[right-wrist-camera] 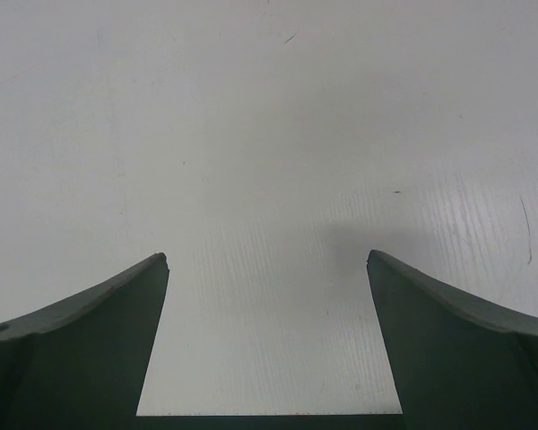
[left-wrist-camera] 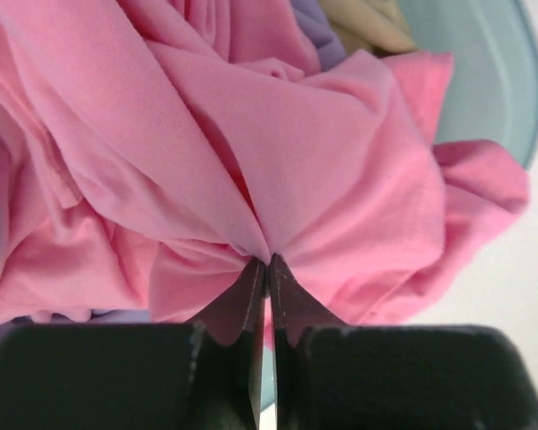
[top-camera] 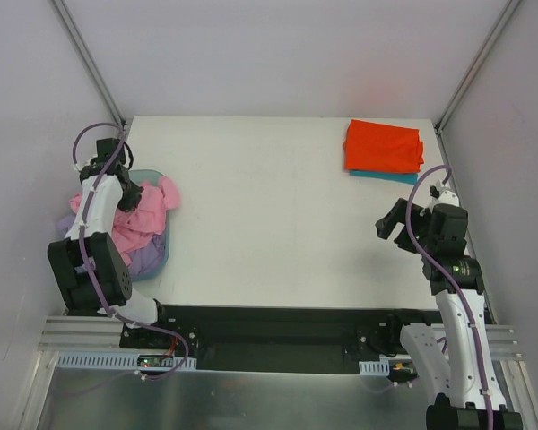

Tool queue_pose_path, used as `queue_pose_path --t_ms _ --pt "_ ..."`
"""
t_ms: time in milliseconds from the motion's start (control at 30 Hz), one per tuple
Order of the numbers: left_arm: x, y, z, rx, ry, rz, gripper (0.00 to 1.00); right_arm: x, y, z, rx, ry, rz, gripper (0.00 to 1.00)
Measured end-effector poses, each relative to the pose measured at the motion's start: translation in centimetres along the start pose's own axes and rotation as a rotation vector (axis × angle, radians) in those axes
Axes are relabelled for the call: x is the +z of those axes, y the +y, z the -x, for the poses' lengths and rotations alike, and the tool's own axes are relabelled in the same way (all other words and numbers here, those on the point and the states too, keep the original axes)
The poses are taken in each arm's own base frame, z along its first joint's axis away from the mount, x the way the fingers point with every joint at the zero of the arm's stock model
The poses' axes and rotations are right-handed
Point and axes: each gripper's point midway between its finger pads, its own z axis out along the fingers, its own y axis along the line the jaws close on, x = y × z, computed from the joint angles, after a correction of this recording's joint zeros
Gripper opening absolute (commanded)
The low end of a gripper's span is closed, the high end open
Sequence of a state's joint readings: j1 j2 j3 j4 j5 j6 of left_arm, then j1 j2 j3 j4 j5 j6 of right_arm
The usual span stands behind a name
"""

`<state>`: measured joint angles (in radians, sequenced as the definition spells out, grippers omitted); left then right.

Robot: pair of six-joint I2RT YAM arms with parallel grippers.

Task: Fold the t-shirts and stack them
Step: Grab the tshirt from the pile, then move the tshirt to the center of the board

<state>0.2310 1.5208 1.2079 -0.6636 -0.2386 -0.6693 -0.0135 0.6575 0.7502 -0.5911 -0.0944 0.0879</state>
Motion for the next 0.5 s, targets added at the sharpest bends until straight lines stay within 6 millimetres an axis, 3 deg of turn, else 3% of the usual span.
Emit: queue_pose_path --t_ms 167,333,500 --pt "-4.2 -0.6 1.4 -0.023 -0.085 -0.108 0.0 0.0 0.0 0.0 0.0 0.0 0.0 0.97" --pt "-10.3 -1.2 2.7 -0.048 -0.202 -0.278 0.0 0.0 0.0 0.0 0.0 0.0 -0.001 0.97" --pt "-17.4 -4.1 3.0 0.001 -0.262 -0.553 0.0 -0.1 -0.3 0.2 0.004 -0.015 -0.016 0.97"
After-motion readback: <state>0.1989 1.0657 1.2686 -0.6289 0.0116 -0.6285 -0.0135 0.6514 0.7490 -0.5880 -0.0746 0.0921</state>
